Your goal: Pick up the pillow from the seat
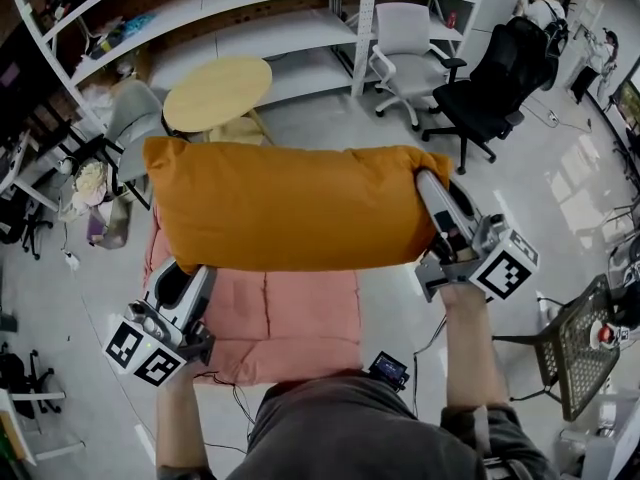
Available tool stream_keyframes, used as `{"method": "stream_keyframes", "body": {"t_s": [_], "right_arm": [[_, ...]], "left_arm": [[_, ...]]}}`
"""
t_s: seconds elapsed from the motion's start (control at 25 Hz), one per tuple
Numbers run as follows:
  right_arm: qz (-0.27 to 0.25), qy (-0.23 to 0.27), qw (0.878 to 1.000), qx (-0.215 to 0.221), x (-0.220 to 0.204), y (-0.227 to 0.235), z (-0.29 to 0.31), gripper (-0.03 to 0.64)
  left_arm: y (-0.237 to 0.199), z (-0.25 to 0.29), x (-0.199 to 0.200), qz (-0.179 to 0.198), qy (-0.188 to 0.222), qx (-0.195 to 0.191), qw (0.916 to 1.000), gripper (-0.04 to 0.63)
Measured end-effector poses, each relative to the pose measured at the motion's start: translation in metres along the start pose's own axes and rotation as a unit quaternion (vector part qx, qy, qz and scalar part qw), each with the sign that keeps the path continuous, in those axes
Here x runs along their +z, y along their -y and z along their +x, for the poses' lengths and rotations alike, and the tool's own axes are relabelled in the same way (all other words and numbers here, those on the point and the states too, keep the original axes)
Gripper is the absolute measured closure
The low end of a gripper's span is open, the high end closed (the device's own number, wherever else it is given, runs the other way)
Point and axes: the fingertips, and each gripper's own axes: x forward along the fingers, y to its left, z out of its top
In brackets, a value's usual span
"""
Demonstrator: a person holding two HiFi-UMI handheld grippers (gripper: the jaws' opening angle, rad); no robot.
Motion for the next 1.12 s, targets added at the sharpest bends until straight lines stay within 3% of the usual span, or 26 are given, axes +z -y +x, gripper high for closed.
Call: {"method": "stream_keyframes", "body": {"t_s": [1.12], "right_arm": [[0.005, -0.007, 1.0, -0.015, -0.002, 0.009, 0.005, 0.53]], "left_arm": [[-0.005, 0.008, 0.0, -0.01, 0.002, -0.001, 0.9999, 0.471]]}}
